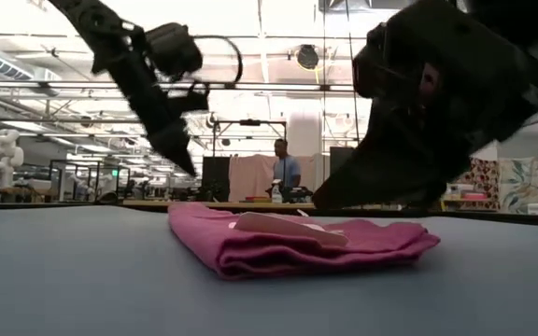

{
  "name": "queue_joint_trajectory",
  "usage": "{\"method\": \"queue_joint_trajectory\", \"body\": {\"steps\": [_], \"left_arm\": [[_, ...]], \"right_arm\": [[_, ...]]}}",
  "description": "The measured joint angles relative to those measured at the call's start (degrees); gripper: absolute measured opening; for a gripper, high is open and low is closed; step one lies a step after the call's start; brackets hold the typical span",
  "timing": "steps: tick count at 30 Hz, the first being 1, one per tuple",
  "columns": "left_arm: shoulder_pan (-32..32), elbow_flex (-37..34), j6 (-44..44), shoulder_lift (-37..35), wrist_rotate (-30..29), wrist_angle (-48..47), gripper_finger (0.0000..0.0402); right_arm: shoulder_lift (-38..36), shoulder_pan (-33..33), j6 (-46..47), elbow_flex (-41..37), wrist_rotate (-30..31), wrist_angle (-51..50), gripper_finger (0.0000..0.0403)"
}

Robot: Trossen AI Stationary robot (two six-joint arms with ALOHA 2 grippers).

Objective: Roll towel into tight, uniform cylinder
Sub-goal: Roll the pink towel

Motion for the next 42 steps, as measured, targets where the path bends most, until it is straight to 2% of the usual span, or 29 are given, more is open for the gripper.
{"method": "queue_joint_trajectory", "body": {"steps": [5,9,14,18,21,24,29,31,37,42], "left_arm": [[-0.1,4.2,-6.2,-1.5,6.9,-3.3,0.0121],[-1.7,4.4,-14.9,-1.4,11.8,-11.3,0.0121],[-6.1,-1.0,-19.9,-1.3,10.1,-15.3,0.0121],[-7.6,-7.2,-21.0,-1.0,9.2,-6.9,0.0121],[-7.3,-10.4,-19.4,-0.2,6.7,1.3,0.0121],[-6.1,-11.1,-16.0,0.7,4.3,5.5,0.0121],[-2.0,-10.5,-9.2,3.1,4.3,14.3,0.0121],[-0.1,-10.8,-6.9,4.0,4.3,14.4,0.0121],[5.0,-9.5,-1.9,7.4,3.7,15.9,0.0121],[6.1,-7.8,-1.9,4.0,3.5,12.8,0.0121]], "right_arm": [[-7.2,-1.8,-6.2,-0.1,-1.7,-10.8,0.0004],[-11.3,-3.1,-14.1,0.0,-0.8,-18.9,0.0004],[-9.5,-5.0,-18.6,0.0,-2.9,-16.1,0.0004],[-5.1,-5.7,-18.5,-0.1,-6.7,-8.9,0.0004],[-1.6,-5.8,-17.1,0.0,-6.9,-3.9,0.0004],[1.7,-5.7,-12.9,-0.1,-6.9,-2.1,0.0004],[4.6,-5.0,-2.1,0.2,-5.6,1.5,0.0004],[5.5,-4.7,1.5,0.1,-4.2,3.5,0.0004],[6.2,-3.4,2.7,0.1,-0.7,7.4,0.0004],[6.3,-2.5,2.0,2.6,-0.4,3.2,0.0004]]}}
